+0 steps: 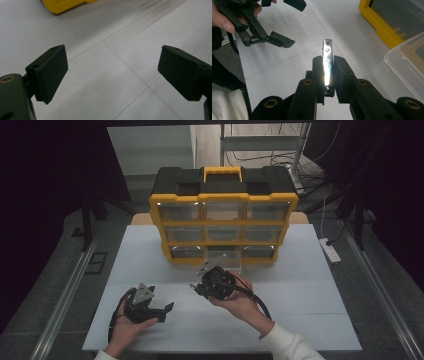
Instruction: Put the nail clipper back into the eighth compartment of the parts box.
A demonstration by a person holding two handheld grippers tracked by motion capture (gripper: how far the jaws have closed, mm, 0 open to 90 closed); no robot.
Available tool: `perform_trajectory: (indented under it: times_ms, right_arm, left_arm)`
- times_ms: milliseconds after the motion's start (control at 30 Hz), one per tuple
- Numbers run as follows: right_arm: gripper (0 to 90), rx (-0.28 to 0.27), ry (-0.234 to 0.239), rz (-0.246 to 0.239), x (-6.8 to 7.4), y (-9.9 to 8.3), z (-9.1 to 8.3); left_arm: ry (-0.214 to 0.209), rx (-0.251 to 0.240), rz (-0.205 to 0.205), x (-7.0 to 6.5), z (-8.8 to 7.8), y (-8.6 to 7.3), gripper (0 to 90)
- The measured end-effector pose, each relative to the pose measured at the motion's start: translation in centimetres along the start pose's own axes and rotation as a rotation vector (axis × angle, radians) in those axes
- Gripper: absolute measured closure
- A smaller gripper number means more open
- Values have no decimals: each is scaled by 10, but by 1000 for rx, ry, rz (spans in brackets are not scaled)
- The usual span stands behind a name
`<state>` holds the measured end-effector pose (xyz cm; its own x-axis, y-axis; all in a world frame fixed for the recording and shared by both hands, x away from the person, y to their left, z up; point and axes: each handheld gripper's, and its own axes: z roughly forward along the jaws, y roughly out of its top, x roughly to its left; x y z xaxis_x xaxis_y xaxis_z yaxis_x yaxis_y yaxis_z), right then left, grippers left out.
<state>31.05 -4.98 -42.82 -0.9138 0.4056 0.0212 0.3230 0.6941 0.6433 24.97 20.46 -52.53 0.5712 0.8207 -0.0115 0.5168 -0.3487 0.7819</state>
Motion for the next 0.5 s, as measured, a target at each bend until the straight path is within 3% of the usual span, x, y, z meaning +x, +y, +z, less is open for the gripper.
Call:
perform_trajectory:
  times_ms: [500]
  right_arm:
    - [795, -49, -24, 12, -6, 3, -22]
  left_arm:
    - [1, 0, 0, 0, 0, 0, 99]
